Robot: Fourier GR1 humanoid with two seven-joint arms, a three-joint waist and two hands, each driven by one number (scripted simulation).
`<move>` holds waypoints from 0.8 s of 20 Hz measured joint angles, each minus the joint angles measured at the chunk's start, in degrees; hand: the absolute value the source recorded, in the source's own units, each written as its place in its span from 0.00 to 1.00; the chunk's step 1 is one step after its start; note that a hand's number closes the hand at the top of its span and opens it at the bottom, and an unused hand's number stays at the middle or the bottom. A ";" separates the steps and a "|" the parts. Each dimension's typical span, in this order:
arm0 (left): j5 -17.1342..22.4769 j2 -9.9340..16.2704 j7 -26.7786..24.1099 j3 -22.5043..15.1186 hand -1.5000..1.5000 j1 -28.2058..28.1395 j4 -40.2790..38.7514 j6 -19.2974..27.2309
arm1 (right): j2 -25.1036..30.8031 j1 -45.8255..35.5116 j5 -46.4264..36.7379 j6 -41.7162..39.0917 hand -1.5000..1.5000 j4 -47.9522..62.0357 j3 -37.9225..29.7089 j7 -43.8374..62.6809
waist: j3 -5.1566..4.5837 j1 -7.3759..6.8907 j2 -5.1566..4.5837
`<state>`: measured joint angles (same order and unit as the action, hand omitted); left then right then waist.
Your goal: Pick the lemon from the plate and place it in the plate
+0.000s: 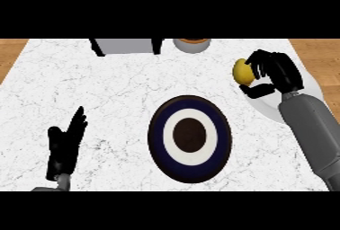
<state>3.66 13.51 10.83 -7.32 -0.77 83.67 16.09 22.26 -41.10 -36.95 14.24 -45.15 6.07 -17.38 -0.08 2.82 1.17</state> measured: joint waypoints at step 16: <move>-1.49 -1.08 -0.13 1.07 0.50 1.85 -0.22 -3.81 | 9.29 3.75 1.97 -3.21 1.00 -2.20 -11.65 6.43 | 0.10 -3.25 -1.27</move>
<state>2.17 12.43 10.70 -6.25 1.07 83.46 12.28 31.54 -37.34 -34.99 11.03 -47.35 -5.58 -10.95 0.01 -0.44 -0.10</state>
